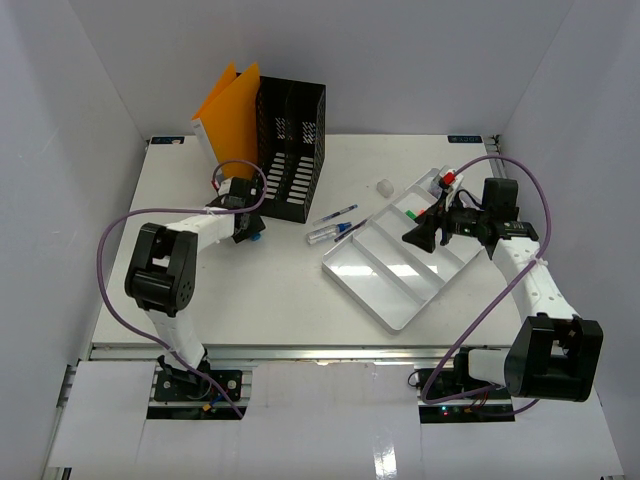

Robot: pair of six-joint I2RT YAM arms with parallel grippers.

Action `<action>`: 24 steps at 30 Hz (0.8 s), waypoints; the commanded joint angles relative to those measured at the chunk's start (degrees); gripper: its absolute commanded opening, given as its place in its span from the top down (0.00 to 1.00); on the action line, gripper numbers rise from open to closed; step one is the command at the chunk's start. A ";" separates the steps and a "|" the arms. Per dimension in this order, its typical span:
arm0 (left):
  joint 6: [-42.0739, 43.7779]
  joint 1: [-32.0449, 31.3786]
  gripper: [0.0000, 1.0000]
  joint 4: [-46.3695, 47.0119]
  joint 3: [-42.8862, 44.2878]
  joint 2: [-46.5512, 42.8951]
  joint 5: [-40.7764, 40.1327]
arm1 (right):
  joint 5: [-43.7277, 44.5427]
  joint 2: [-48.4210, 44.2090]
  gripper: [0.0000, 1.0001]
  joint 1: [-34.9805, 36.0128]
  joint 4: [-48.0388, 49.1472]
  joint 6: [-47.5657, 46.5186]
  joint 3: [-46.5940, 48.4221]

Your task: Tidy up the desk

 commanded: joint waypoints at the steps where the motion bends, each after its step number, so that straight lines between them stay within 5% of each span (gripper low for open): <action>1: 1.22 -0.72 0.56 -1.70 -2.15 1.60 -1.44 | -2.07 -1.24 0.22 -0.30 1.64 -0.74 -0.28; 12: 0.33 -4.06 0.89 -0.50 -11.51 -8.83 3.20 | -3.60 -0.57 0.22 -0.22 0.51 -1.53 -0.59; 17: 1.68 -5.04 0.95 7.77 -21.03 -25.11 18.24 | -7.90 1.20 0.20 0.35 1.02 0.70 -0.69; 24: -1.64 -5.26 0.98 33.43 -38.20 -42.23 42.78 | -4.98 2.26 0.10 8.92 19.75 26.81 -5.78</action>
